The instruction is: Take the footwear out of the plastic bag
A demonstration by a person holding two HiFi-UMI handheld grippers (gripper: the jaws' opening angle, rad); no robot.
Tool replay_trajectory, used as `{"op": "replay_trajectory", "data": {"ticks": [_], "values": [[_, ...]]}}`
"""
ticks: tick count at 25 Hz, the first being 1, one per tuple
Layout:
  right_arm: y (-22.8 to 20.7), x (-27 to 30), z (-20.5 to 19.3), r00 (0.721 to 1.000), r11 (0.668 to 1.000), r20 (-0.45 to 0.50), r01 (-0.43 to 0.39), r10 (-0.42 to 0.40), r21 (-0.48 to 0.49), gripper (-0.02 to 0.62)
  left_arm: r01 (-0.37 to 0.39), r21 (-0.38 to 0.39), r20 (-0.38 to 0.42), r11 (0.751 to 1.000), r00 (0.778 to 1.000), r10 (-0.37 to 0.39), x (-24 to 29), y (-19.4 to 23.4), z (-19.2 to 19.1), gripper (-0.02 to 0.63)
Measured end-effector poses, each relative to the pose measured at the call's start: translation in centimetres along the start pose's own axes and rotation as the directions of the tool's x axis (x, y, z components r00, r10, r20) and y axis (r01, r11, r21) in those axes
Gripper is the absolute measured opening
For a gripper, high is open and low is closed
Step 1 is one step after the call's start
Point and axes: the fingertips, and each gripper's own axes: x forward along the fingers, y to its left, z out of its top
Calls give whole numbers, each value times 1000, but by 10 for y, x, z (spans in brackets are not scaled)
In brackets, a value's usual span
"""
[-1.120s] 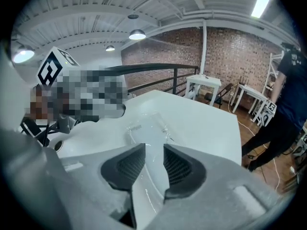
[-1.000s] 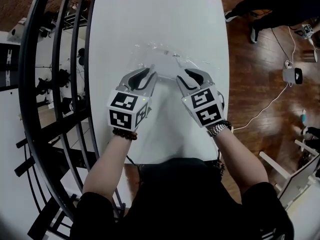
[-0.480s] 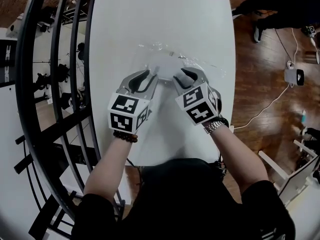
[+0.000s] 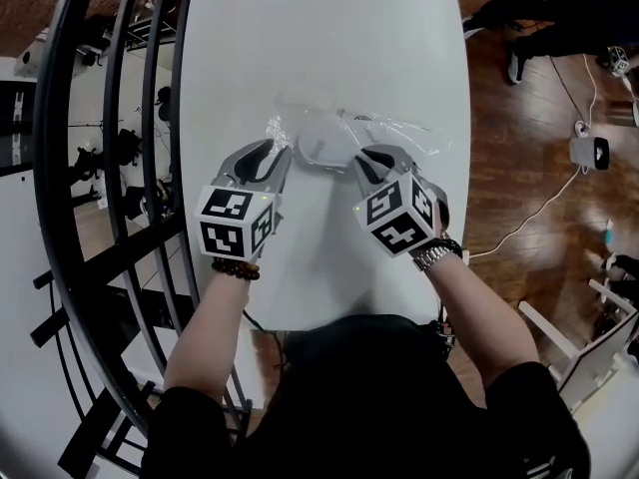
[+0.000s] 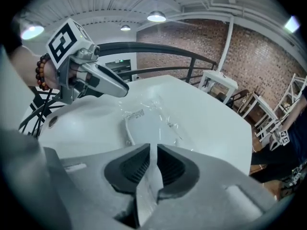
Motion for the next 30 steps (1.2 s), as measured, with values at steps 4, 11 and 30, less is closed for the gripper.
{"op": "replay_trajectory", "data": {"ticks": [4,11,30], "values": [[5,-5,-6,1000,1000,0,-6,6,-22,37,8,-1,-23,1000,1000,-8,1,3,-4,124],[7,-14,-18,1000,999,-4,-14,14,-29,31,100,-33,-149,994,983,-104,15,-7,-27,114],[16,-17,-35,999,999,-11,-40,40,-32,23,319,-301,-261,899,879,-399,38,-61,-63,233]]}}
